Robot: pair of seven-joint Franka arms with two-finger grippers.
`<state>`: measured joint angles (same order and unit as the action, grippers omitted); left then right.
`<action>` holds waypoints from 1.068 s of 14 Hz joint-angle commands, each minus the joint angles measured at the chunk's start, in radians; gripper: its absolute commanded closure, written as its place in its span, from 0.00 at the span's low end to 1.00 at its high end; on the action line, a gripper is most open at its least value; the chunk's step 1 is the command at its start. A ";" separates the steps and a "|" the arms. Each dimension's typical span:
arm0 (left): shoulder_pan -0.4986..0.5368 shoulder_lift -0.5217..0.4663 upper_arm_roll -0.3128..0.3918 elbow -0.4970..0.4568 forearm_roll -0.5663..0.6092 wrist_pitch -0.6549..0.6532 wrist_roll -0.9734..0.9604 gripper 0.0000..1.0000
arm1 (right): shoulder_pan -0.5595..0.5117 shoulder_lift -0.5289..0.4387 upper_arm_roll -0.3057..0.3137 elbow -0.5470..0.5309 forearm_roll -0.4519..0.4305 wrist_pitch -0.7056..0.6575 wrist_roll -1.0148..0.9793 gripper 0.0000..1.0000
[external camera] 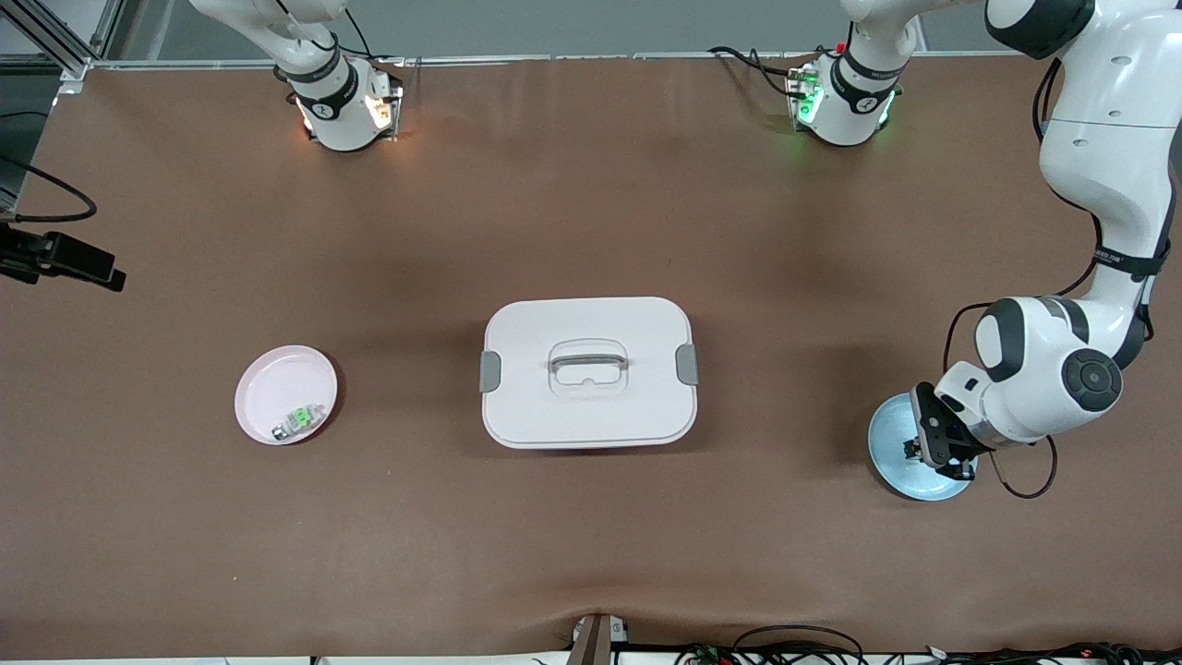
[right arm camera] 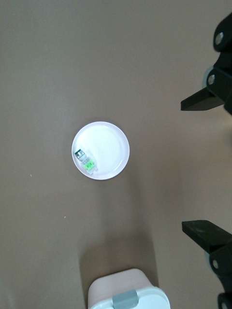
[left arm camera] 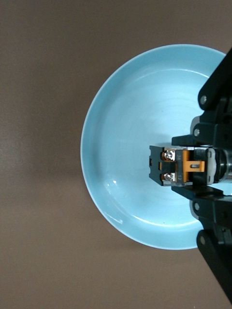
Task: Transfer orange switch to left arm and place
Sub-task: 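Carry the switch with the left gripper down onto the blue plate, then open the left gripper and lift it away from the blue plate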
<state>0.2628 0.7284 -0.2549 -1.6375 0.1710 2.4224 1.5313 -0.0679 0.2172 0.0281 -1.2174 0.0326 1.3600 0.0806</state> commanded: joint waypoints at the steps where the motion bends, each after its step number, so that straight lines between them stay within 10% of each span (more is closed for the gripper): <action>1: -0.005 0.011 -0.003 0.013 0.004 0.007 0.013 0.79 | -0.047 -0.122 0.007 -0.183 0.059 0.089 0.004 0.00; 2: -0.007 0.009 -0.003 0.013 0.007 0.007 0.016 0.70 | -0.049 -0.140 0.007 -0.210 0.061 0.106 0.008 0.00; 4: -0.008 0.011 -0.003 0.013 0.005 0.007 0.013 0.00 | -0.049 -0.147 0.007 -0.224 0.061 0.110 0.010 0.00; 15: 0.004 -0.124 -0.035 0.054 -0.033 -0.236 -0.287 0.00 | -0.041 -0.219 0.012 -0.336 0.056 0.185 0.011 0.00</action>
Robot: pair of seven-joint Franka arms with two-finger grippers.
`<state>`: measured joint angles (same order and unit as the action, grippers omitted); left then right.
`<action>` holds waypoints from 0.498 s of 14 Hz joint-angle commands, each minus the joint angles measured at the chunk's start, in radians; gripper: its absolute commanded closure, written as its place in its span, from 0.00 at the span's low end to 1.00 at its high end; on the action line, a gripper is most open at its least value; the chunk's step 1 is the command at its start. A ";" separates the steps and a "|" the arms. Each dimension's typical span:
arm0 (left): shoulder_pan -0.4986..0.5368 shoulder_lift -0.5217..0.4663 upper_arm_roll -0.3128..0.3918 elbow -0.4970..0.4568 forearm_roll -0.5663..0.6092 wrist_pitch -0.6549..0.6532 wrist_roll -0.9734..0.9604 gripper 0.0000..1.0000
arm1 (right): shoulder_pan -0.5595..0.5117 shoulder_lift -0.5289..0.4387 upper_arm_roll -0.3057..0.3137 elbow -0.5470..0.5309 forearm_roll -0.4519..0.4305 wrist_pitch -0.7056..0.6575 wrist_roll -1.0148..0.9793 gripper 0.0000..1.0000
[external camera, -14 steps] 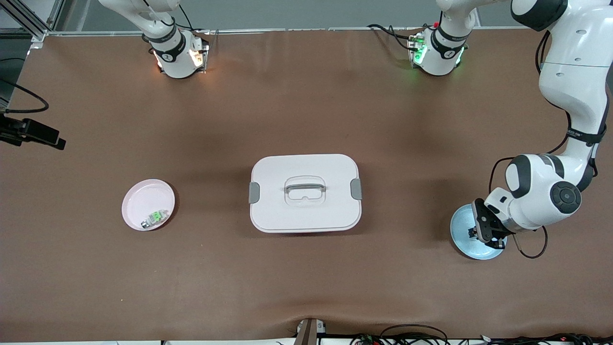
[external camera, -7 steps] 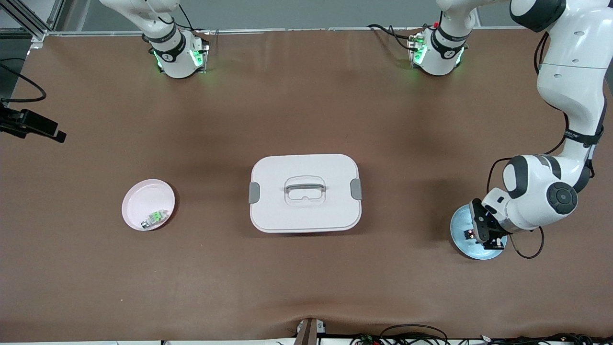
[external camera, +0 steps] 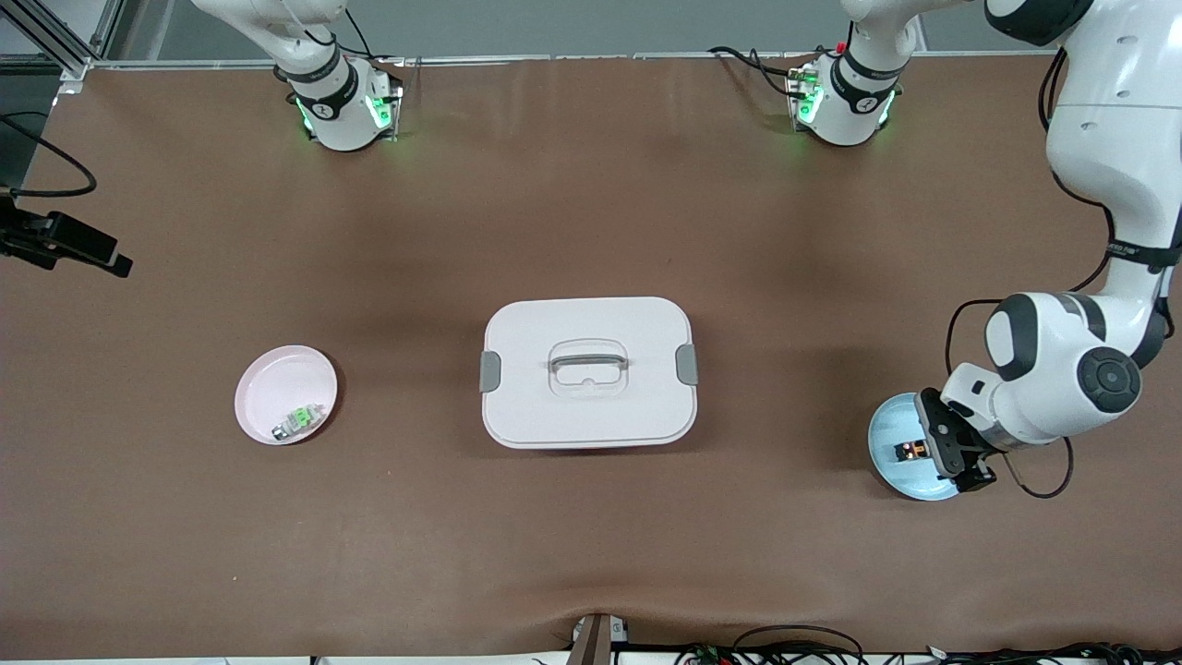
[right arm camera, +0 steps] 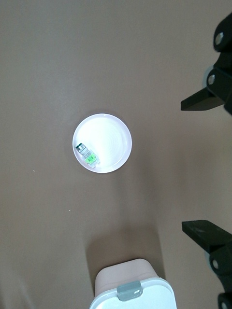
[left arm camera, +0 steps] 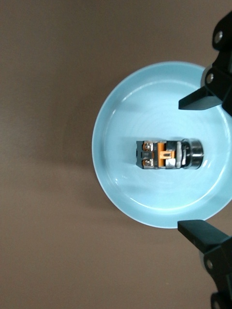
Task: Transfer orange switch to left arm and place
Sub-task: 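Open the left gripper and lift it away from the blue plate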
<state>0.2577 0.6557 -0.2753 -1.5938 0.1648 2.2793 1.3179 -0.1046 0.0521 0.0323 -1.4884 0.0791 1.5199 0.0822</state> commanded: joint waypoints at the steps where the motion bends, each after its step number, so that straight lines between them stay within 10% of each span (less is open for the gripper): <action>1: 0.011 -0.065 -0.015 0.040 -0.045 -0.148 -0.115 0.00 | -0.004 -0.054 0.008 -0.066 0.008 0.023 0.010 0.00; 7: 0.002 -0.152 -0.016 0.163 -0.091 -0.406 -0.533 0.00 | -0.004 -0.051 0.008 -0.058 0.005 0.020 0.010 0.00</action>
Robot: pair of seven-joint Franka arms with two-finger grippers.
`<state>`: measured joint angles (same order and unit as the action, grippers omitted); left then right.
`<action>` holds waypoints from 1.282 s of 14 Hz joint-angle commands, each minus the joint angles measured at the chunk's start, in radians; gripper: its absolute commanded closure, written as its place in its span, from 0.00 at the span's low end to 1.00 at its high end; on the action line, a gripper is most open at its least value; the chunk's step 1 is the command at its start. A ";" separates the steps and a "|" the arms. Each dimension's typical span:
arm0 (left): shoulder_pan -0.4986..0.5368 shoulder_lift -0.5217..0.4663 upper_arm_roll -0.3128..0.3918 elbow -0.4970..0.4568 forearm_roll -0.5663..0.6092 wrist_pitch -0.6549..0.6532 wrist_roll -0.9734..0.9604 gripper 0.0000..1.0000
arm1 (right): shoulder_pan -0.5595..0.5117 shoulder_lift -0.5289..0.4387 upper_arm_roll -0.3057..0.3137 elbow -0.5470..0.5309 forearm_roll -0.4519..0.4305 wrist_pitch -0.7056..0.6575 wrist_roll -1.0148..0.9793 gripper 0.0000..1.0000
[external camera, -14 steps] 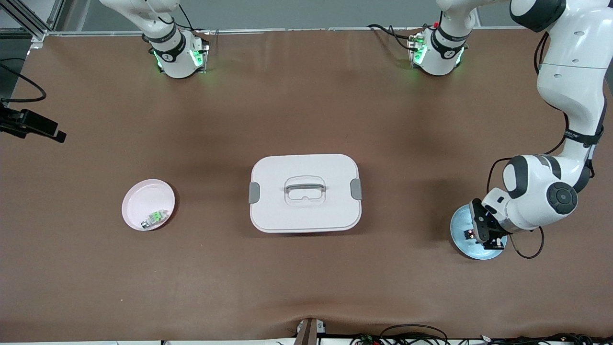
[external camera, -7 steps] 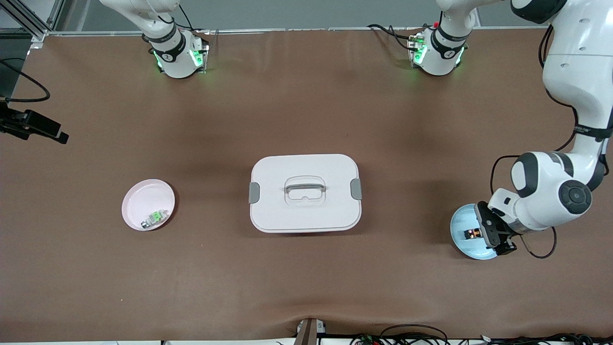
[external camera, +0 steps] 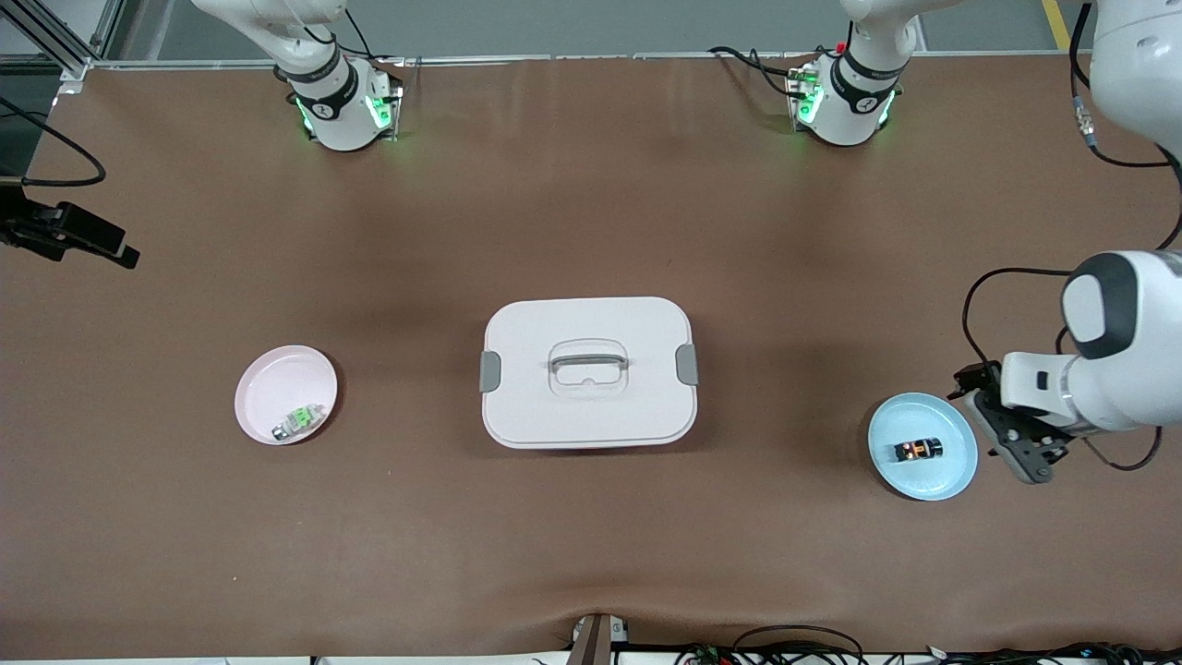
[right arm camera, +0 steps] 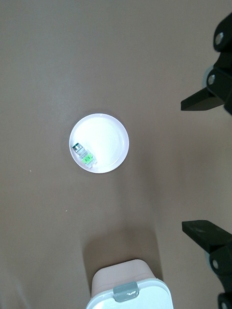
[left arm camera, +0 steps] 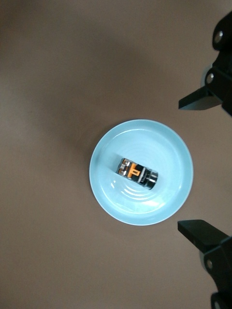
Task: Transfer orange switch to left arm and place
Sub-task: 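Open the left gripper and lift it away from the blue plate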
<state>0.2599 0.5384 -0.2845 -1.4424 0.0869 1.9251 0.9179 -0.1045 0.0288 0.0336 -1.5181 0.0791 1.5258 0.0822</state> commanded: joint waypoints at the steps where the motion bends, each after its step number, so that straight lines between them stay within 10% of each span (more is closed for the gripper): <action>1: -0.002 -0.055 -0.013 0.011 -0.013 -0.075 -0.221 0.00 | -0.004 -0.027 0.006 -0.028 0.004 0.013 0.010 0.00; 10: -0.001 -0.221 -0.096 0.008 -0.007 -0.248 -0.910 0.00 | -0.006 -0.026 0.005 -0.027 -0.001 0.010 0.010 0.00; 18: -0.024 -0.317 -0.125 0.002 -0.001 -0.311 -1.139 0.00 | -0.003 -0.027 0.008 -0.025 -0.004 0.005 0.008 0.00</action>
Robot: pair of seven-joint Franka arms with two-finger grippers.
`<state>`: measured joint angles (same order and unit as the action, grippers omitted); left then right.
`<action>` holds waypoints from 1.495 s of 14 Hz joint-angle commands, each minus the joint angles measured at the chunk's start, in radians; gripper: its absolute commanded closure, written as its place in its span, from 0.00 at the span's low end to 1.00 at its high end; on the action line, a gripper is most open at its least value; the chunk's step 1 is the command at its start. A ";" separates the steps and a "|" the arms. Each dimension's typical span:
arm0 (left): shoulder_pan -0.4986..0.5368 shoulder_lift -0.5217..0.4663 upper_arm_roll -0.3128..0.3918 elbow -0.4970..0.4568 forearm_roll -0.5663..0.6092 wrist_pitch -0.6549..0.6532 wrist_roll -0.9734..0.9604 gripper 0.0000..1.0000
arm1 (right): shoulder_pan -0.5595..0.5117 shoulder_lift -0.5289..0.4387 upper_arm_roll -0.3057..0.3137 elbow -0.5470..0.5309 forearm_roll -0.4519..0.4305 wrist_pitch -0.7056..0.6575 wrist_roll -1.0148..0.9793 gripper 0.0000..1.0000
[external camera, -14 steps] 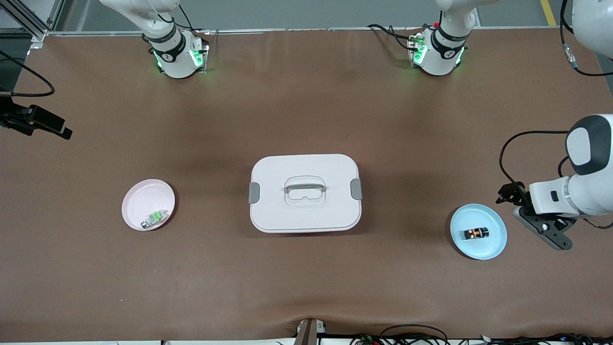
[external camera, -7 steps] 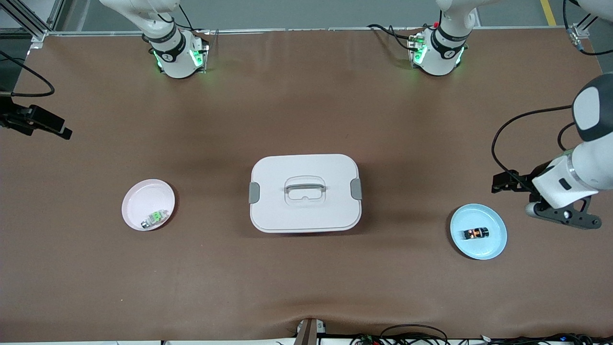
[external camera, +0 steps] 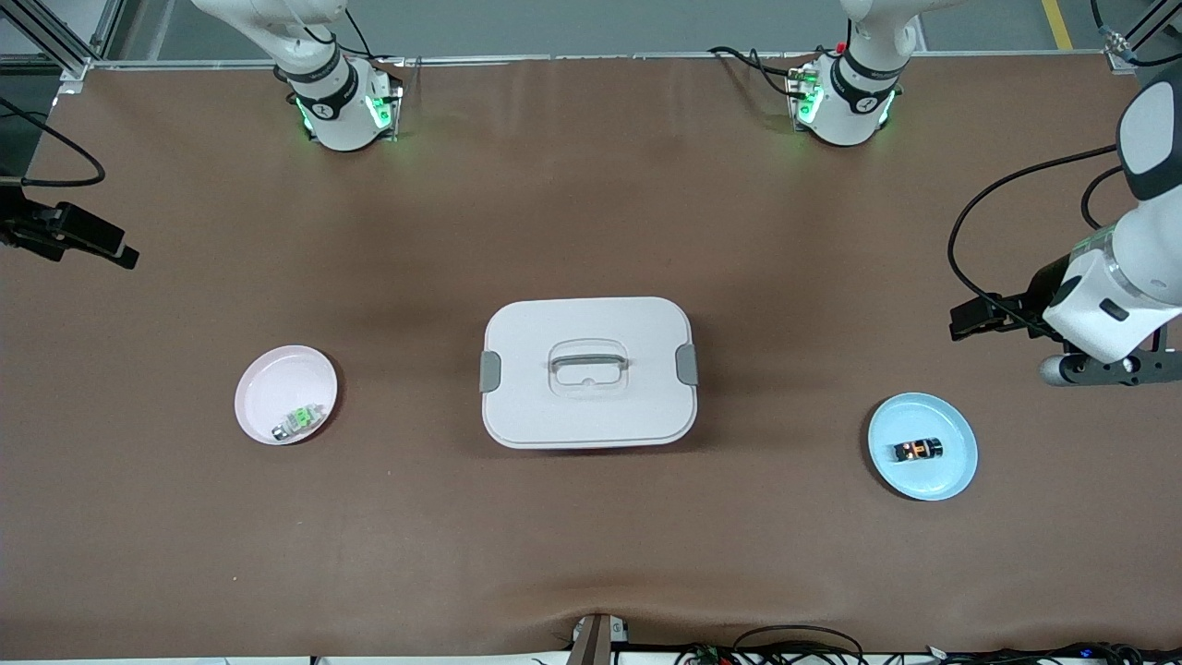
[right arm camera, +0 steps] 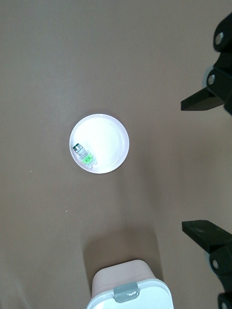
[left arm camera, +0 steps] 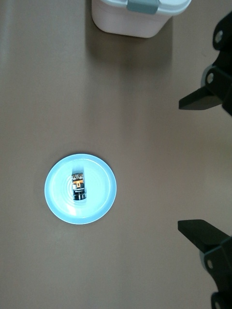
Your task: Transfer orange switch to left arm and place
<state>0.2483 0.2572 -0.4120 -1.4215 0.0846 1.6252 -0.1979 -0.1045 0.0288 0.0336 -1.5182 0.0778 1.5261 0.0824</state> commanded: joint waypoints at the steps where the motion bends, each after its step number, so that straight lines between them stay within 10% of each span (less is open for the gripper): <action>1: -0.014 -0.045 0.009 -0.020 0.001 -0.013 -0.014 0.00 | -0.001 -0.027 0.009 -0.025 -0.003 0.003 0.008 0.00; 15: -0.406 -0.239 0.453 -0.056 -0.003 -0.137 0.005 0.00 | 0.066 -0.027 -0.012 -0.025 -0.027 0.002 0.008 0.00; 21: -0.428 -0.294 0.475 -0.108 -0.005 -0.137 0.075 0.00 | 0.092 -0.030 -0.046 -0.025 -0.029 -0.004 0.008 0.00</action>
<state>-0.1572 0.0038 0.0443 -1.4849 0.0846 1.4886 -0.1432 -0.0265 0.0286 -0.0012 -1.5182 0.0590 1.5226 0.0827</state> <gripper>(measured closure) 0.000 0.000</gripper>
